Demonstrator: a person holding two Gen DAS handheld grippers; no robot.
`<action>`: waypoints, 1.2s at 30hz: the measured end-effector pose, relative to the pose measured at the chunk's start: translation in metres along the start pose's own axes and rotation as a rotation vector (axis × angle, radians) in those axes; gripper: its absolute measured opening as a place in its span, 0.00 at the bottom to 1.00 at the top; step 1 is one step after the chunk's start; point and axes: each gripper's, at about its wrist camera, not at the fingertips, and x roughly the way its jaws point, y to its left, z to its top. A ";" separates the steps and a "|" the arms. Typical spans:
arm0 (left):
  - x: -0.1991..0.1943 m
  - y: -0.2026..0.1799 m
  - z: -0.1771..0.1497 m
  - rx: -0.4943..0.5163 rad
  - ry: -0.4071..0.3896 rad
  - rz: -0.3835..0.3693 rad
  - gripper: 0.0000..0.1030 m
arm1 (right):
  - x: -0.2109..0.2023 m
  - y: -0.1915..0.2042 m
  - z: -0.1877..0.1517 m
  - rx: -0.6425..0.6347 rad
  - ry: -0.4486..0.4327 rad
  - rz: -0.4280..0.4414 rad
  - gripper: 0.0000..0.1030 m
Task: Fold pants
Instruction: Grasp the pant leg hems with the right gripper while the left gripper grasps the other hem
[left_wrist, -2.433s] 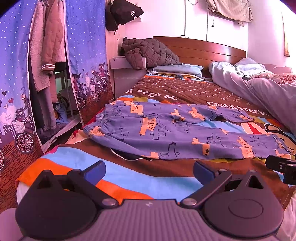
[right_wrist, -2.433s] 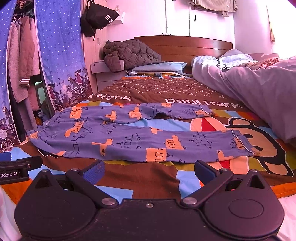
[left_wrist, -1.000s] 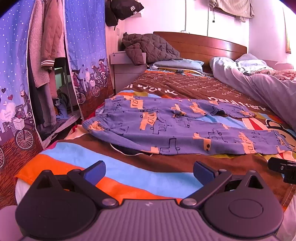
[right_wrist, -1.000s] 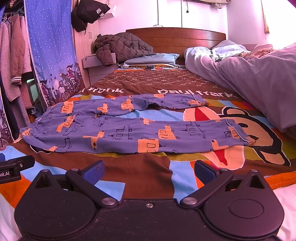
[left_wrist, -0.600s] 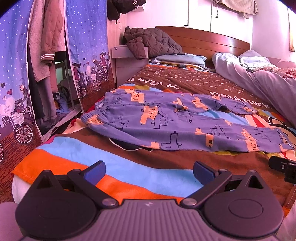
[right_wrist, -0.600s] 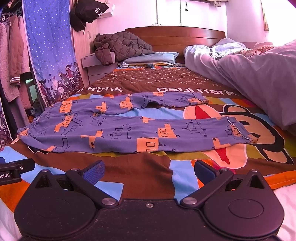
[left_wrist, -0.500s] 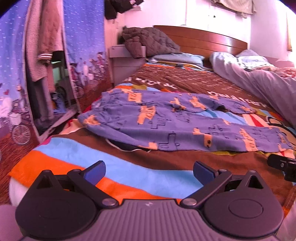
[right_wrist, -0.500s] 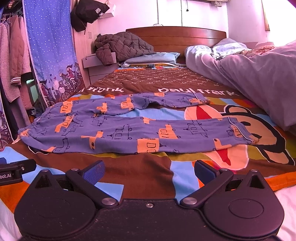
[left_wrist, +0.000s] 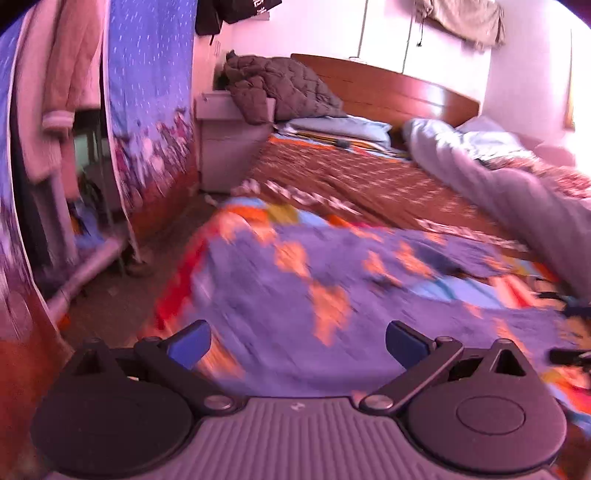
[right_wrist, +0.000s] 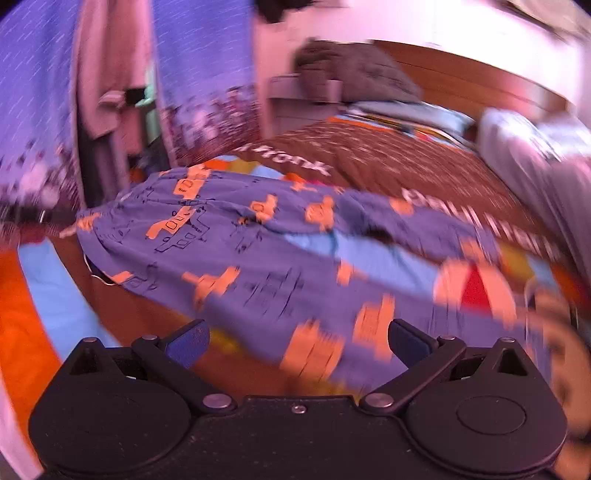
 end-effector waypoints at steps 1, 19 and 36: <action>0.012 0.005 0.015 0.029 -0.009 0.028 1.00 | 0.009 -0.008 0.014 -0.040 -0.003 0.030 0.99; 0.230 0.070 0.116 0.191 0.228 0.003 0.86 | 0.297 -0.065 0.215 -0.297 0.205 0.199 0.92; 0.249 0.040 0.111 0.382 0.384 -0.013 0.03 | 0.381 -0.068 0.210 -0.329 0.305 0.252 0.40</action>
